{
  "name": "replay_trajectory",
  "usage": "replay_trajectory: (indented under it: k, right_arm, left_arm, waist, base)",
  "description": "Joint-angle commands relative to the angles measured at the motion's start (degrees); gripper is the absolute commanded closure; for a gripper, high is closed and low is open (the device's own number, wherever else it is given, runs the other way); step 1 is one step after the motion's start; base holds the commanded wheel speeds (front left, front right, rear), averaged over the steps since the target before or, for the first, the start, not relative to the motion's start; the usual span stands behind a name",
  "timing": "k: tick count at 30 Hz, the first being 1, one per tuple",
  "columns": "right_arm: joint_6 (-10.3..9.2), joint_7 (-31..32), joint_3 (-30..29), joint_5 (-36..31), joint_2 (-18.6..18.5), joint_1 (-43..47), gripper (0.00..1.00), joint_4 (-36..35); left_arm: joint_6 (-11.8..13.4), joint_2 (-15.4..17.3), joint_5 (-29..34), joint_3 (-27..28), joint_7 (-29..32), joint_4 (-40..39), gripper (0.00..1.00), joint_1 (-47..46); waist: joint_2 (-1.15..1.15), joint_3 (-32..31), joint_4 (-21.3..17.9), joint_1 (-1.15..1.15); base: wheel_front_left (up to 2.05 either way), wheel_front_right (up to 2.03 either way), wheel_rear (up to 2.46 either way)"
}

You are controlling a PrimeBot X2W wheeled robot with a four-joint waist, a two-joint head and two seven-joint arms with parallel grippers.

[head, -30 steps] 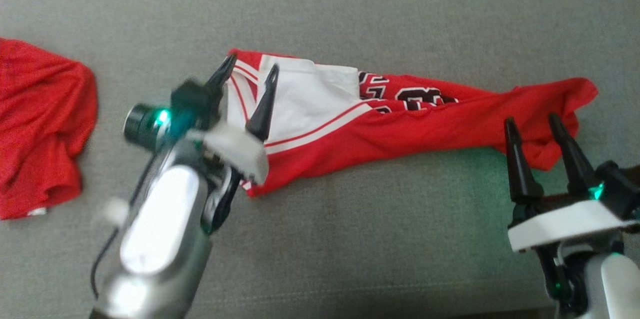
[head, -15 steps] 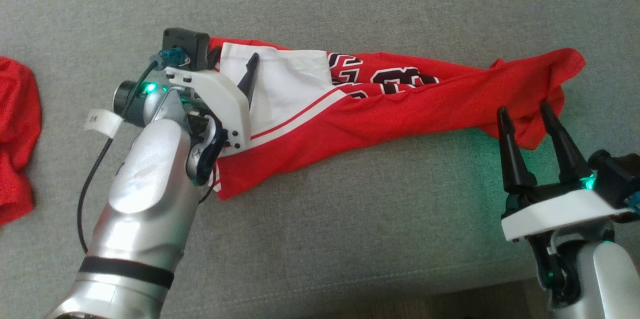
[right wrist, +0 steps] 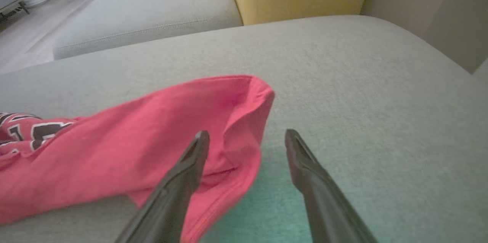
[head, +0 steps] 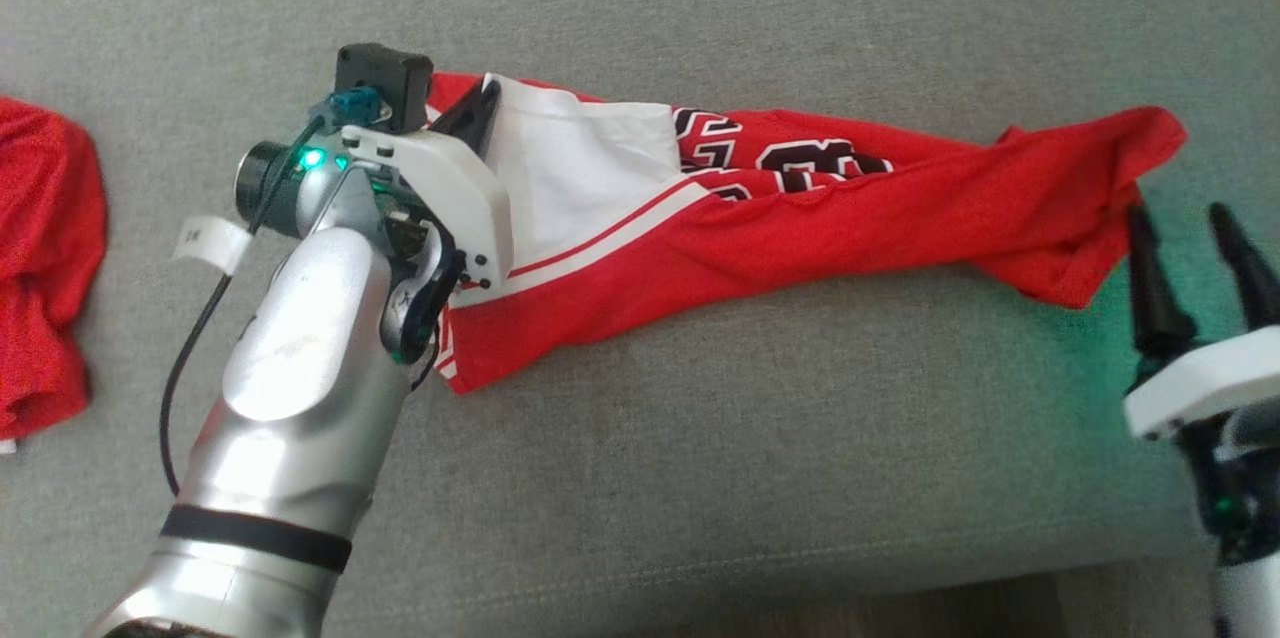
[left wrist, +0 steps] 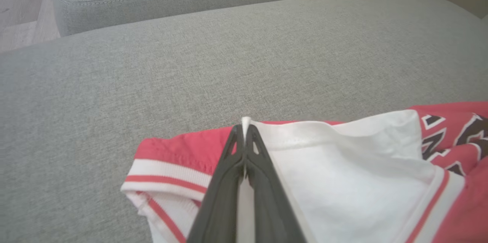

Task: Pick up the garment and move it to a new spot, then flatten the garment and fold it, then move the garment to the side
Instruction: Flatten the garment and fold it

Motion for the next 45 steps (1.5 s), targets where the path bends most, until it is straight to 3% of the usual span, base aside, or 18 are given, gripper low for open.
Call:
replay_trajectory:
  k: [1, 13, 14, 15, 16, 23, 31, 40, 45]
  right_arm:
    - [0.22, 0.5, 0.3, 0.6, -1.7, -2.2, 0.00, -1.5]
    - [0.22, 7.6, 2.0, 6.5, -6.4, -12.8, 0.00, 9.5]
    - [0.22, 7.9, 2.5, 7.0, -6.8, -13.4, 0.07, 10.2]
    - [0.22, 8.1, 3.0, 7.7, -7.2, -13.9, 0.86, 10.9]
    - [0.22, 7.9, 3.2, 8.4, -7.5, -14.3, 1.00, 11.2]
    - [0.22, 3.9, 3.6, 10.0, -9.8, -13.8, 1.00, 7.8]
    - [0.22, 0.7, 2.2, 7.0, -11.6, -9.8, 1.00, -7.9]
    - [0.22, 5.2, -1.2, 4.2, -12.8, -9.3, 1.00, -26.0]
    - [0.22, 9.9, -3.2, 4.8, -14.0, -11.8, 1.00, -30.7]
  left_arm:
    - [0.2, 1.4, 0.3, 1.1, -0.4, -2.3, 1.00, -1.6]
    - [1.0, 1.6, 0.4, 0.1, -1.6, -5.7, 1.00, -1.8]
    - [1.1, 1.7, 0.4, 0.1, -2.1, -6.0, 1.00, -1.7]
    - [1.2, 1.7, 0.3, 0.2, -2.7, -6.4, 1.00, -1.6]
    - [1.5, 1.8, 0.2, 0.5, -3.3, -6.8, 1.00, -1.4]
    - [3.1, 3.7, -0.4, 2.8, -9.7, -12.9, 1.00, 1.0]
    - [6.9, 7.3, 0.4, 7.1, -15.8, -29.2, 1.00, 3.5]
    - [9.3, 11.0, 3.7, 9.3, -14.5, -48.5, 1.00, 1.0]
    - [9.4, 12.5, 4.2, 10.4, -10.9, -53.3, 1.00, -3.6]
  waist:
    - [0.00, 0.3, 0.3, 0.00]
    - [0.00, 2.9, 1.5, 0.00]
    - [0.00, 3.0, 1.6, 0.00]
    - [0.00, 3.1, 1.7, 0.00]
    - [0.00, 3.0, 1.8, 0.00]
    - [0.00, 0.8, 2.0, 0.00]
    - [0.00, -4.7, 2.2, 0.00]
    - [0.00, -10.5, 2.2, 0.00]
    - [0.00, -13.7, 2.0, 0.00]
  base:
    - [0.00, 0.00, 0.00]
    - [0.00, 0.00, 0.00]
    - [0.00, 0.00, 0.00]
    - [0.00, 0.00, 0.00]
    - [0.00, 0.00, 0.00]
    - [0.00, 0.00, 0.00]
    - [0.00, 0.00, 0.00]
    - [0.00, 0.00, 0.00]
    - [0.00, 0.00, 0.00]
